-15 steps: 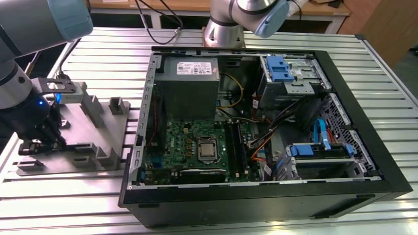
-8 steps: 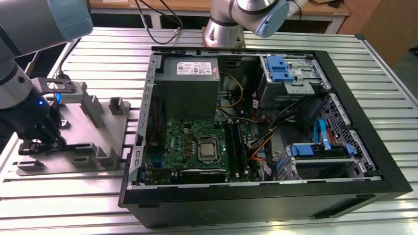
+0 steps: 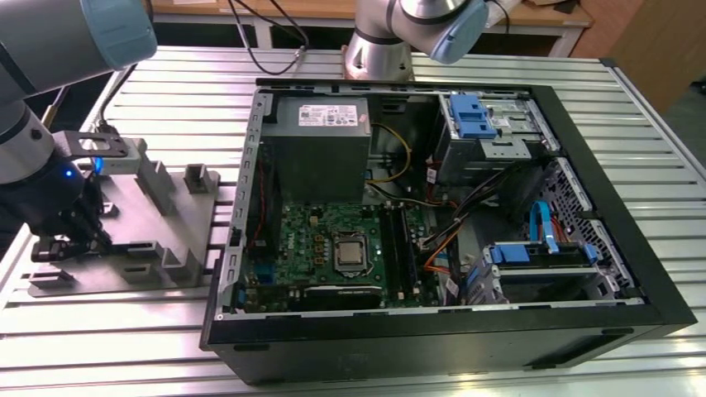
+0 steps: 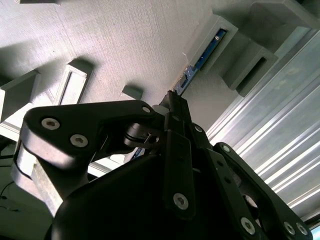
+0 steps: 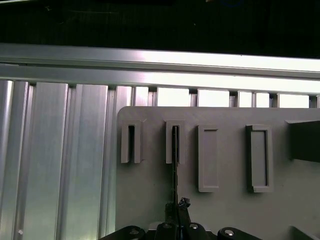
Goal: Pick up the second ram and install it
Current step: 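Pick up the second ram and move it above second insertion slot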
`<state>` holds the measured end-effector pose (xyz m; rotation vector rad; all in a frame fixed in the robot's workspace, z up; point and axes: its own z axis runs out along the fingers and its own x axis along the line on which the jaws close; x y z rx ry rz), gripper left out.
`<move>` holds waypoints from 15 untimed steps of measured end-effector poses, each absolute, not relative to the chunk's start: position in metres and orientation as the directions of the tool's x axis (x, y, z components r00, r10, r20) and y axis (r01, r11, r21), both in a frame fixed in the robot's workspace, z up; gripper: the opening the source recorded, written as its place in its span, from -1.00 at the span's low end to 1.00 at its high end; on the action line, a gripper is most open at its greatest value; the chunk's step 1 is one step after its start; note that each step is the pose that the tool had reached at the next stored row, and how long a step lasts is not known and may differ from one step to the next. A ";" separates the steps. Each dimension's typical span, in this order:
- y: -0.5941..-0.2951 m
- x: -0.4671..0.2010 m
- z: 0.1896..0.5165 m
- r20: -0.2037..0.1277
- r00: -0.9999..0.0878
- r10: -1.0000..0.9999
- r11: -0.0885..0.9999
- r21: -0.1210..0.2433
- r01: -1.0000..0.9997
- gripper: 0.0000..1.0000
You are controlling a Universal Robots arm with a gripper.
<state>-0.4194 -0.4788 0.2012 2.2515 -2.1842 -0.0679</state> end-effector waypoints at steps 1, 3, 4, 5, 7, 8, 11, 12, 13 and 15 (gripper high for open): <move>-0.479 -0.419 0.201 -0.028 0.030 -0.999 -0.031 0.033 -0.999 -0.77; -0.479 -0.419 0.201 -0.028 0.030 -0.999 -0.031 0.033 -0.999 -0.77; -0.479 -0.419 0.202 -0.028 0.030 -0.999 -0.031 0.033 -0.999 -0.77; -0.479 -0.419 0.202 -0.028 0.030 -0.999 -0.031 0.034 -0.999 -0.77; -0.479 -0.419 0.204 -0.028 0.030 -0.999 -0.031 0.033 -0.999 -0.77; -0.479 -0.419 0.205 -0.028 0.030 -0.999 -0.031 0.033 -0.999 -0.77; -0.479 -0.419 0.209 -0.028 0.030 -0.999 -0.031 0.033 -0.999 -0.77; -0.479 -0.419 0.210 -0.028 0.030 -0.999 -0.031 0.033 -0.999 -0.77; -0.479 -0.419 0.212 -0.028 0.030 -0.999 -0.031 0.033 -0.999 -0.77; -0.479 -0.419 0.213 -0.028 0.030 -0.999 -0.031 0.033 -0.999 -0.77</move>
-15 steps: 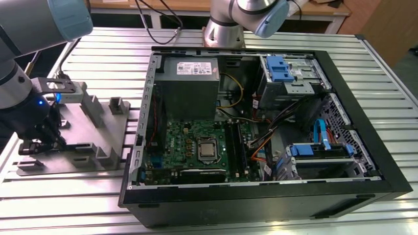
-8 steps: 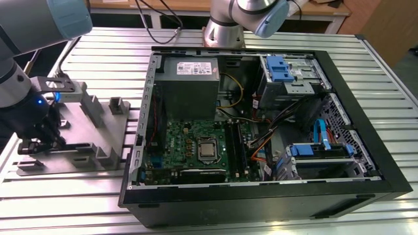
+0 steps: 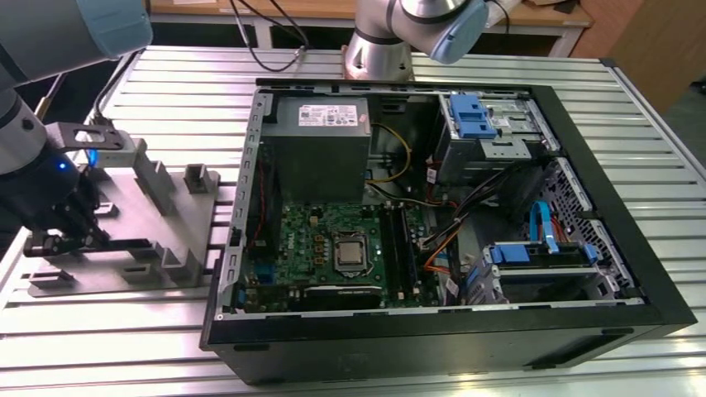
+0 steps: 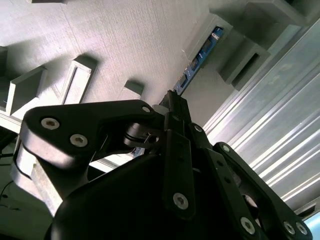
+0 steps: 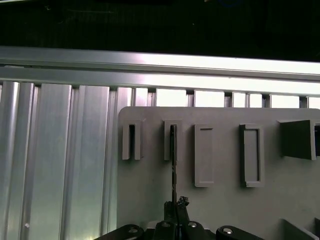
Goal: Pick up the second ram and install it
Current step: 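Pick up the second ram and move it above second insertion slot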
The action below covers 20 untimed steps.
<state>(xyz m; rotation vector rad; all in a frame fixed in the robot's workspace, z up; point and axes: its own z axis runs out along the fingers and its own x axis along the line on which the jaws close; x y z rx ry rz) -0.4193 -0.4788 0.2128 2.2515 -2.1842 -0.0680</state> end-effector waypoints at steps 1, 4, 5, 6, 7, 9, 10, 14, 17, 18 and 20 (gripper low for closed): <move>-0.479 -0.419 0.213 -0.029 0.030 -0.999 -0.031 0.033 -0.999 -0.77; -0.479 -0.419 0.213 -0.029 0.030 -0.999 -0.031 0.033 -0.999 -0.77; -0.479 -0.419 0.213 -0.029 0.030 -0.999 -0.031 0.033 -0.999 -0.77; -0.479 -0.419 0.213 -0.029 0.030 -0.999 -0.031 0.033 -0.999 -0.77; -0.479 -0.419 0.214 -0.028 0.030 -0.999 -0.031 0.033 -0.999 -0.77; -0.479 -0.419 0.217 -0.029 0.030 -0.999 -0.031 0.033 -0.999 -0.77; -0.479 -0.419 0.219 -0.029 0.030 -0.999 -0.031 0.033 -0.999 -0.77; -0.479 -0.419 0.228 -0.029 0.030 -0.999 -0.031 0.033 -0.999 -0.77; -0.479 -0.419 0.236 -0.029 0.030 -0.999 -0.031 0.033 -0.999 -0.77; -0.479 -0.419 0.238 -0.029 0.030 -0.999 -0.031 0.033 -0.999 -0.77; -0.479 -0.419 0.241 -0.029 0.030 -0.999 -0.031 0.033 -0.999 -0.77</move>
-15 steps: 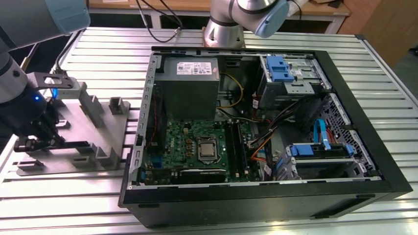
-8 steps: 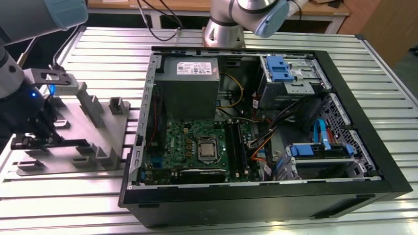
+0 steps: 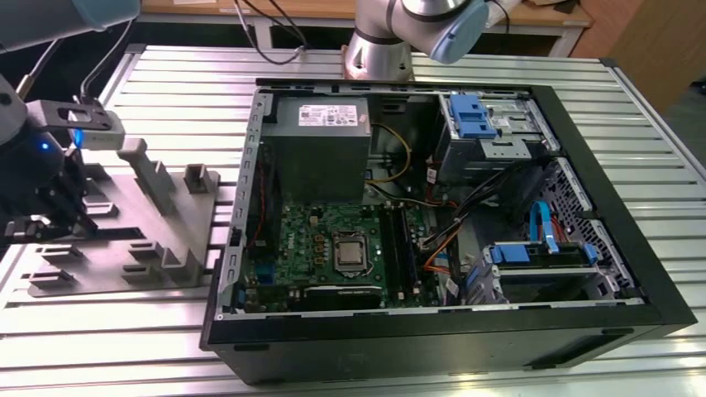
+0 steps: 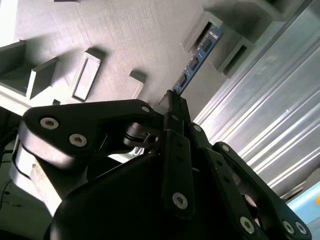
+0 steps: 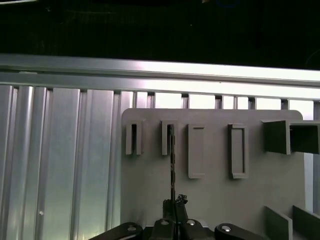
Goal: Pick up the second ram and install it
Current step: 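Pick up the second ram and move it above second insertion slot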
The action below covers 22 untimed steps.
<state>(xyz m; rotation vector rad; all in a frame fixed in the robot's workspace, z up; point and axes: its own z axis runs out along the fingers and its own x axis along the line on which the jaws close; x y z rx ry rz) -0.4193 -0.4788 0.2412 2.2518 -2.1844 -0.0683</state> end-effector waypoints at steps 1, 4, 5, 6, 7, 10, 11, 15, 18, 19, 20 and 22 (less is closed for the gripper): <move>-0.479 -0.419 0.242 -0.029 0.030 -0.999 -0.031 0.033 -0.999 -0.77; -0.479 -0.419 0.246 -0.029 0.028 -0.999 -0.029 0.032 -0.999 -0.77; -0.479 -0.419 0.247 -0.029 0.027 -0.999 -0.028 0.032 -0.999 -0.77; -0.479 -0.419 0.249 -0.029 0.026 -0.999 -0.027 0.031 -0.999 -0.77; -0.479 -0.419 0.251 -0.029 0.026 -0.999 -0.027 0.031 -0.999 -0.77; -0.479 -0.419 0.256 -0.029 0.024 -0.999 -0.025 0.030 -0.999 -0.77; -0.479 -0.419 0.258 -0.029 0.023 -0.999 -0.024 0.029 -0.999 -0.77; -0.479 -0.419 0.268 -0.029 0.022 -0.999 -0.023 0.028 -0.999 -0.77; -0.479 -0.419 0.276 -0.029 0.021 -0.999 -0.022 0.027 -0.999 -0.77; -0.479 -0.419 0.278 -0.029 0.021 -0.999 -0.022 0.026 -0.999 -0.77; -0.479 -0.419 0.281 -0.029 0.021 -0.999 -0.022 0.026 -0.999 -0.77; -0.479 -0.419 0.286 -0.029 0.021 -0.999 -0.022 0.026 -0.999 -0.77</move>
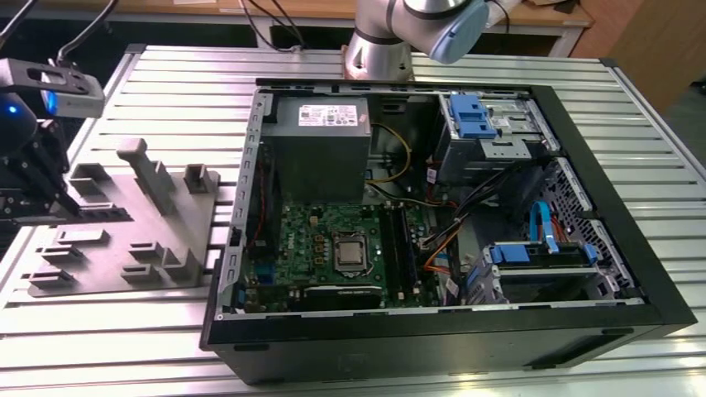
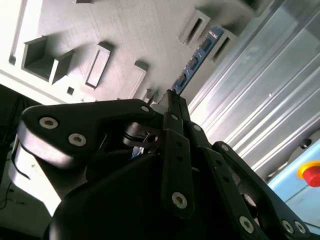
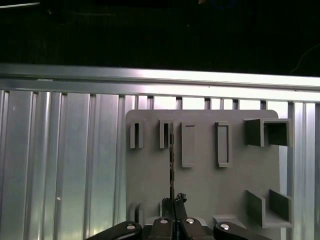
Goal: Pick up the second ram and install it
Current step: 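Pick up the second ram and move it above second insertion slot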
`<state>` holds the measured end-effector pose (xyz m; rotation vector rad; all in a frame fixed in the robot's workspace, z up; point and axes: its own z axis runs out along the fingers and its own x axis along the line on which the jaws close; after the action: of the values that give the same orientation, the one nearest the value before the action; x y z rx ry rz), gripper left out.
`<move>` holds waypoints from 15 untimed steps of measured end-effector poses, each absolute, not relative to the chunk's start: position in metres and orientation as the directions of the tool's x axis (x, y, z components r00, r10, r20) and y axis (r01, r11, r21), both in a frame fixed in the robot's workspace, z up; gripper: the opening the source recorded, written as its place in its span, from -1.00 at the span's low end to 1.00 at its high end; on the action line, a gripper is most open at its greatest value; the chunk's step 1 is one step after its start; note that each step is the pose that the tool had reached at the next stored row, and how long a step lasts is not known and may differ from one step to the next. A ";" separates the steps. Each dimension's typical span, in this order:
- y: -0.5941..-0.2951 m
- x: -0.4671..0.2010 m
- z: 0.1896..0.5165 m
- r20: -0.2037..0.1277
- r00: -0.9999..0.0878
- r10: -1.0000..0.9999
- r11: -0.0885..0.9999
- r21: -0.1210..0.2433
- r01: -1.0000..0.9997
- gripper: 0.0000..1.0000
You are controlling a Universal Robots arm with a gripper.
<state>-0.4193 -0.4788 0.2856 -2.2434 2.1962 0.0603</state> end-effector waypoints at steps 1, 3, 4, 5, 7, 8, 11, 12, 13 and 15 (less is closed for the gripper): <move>-0.479 -0.419 0.288 -0.029 0.021 -0.999 -0.022 0.026 -0.999 -0.77; -0.479 -0.419 0.293 -0.029 0.021 -0.999 -0.022 0.025 -0.999 -0.77; -0.479 -0.419 0.296 -0.029 0.021 -0.999 -0.022 0.025 -0.999 -0.77; -0.479 -0.419 0.298 -0.028 0.021 -0.999 -0.021 0.024 -0.999 -0.77; -0.479 -0.419 0.304 -0.029 0.021 -0.999 -0.021 0.024 -0.999 -0.77; -0.479 -0.419 0.307 -0.029 0.021 -0.999 -0.022 0.023 -0.999 -0.77; -0.479 -0.419 0.315 -0.028 0.021 -0.999 -0.022 0.022 -1.000 -0.77; -0.479 -0.419 0.317 -0.028 0.021 -0.999 -0.021 0.022 -1.000 -0.77; -0.479 -0.419 0.319 -0.028 0.021 -0.999 -0.022 0.021 -1.000 -0.77; -0.479 -0.419 0.322 -0.028 0.021 -0.999 -0.022 0.021 -1.000 -0.77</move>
<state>-0.4193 -0.4788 0.3217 -2.2409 2.1938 0.0546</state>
